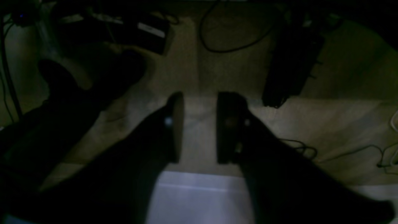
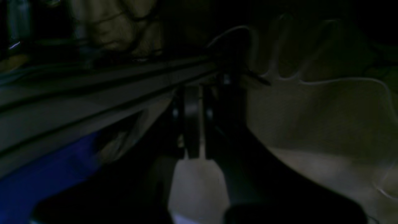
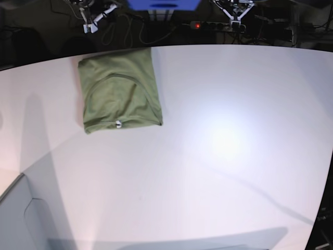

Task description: Fold the T-shirt properly

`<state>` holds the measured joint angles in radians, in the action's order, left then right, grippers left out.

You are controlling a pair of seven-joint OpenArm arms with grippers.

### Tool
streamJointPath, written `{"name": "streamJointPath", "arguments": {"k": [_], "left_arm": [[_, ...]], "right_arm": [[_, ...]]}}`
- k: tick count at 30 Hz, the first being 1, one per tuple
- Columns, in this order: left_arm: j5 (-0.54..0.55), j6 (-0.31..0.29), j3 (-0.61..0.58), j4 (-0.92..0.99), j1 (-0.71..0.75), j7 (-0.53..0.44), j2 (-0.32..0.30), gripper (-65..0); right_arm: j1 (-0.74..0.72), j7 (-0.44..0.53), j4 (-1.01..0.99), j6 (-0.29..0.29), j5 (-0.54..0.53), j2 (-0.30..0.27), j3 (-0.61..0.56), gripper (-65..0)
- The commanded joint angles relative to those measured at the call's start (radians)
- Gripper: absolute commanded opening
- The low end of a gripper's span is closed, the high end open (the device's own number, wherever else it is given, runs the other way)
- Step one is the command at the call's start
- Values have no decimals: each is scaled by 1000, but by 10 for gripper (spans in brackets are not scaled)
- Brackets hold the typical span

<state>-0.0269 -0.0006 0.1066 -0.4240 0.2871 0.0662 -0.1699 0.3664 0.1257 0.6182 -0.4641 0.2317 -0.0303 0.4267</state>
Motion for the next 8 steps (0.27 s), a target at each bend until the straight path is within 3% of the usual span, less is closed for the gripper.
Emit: {"name": "streamJointPath", "arguments": {"k": [1,3,8], "left_arm": [[-1,4,0,3,-2,-3,-7,-581],[-1,4,0,6,-16,-3,-4,-650],[-1,7,0,7,-38,-3,19,-650]], "right_arm": [[3,18,-11,46,-4,-6,-29,-650],[-23,21,-53,150,-4,-6,-88,-650],[-94,30,-194,420,-4,-4,-222,-650]]}}
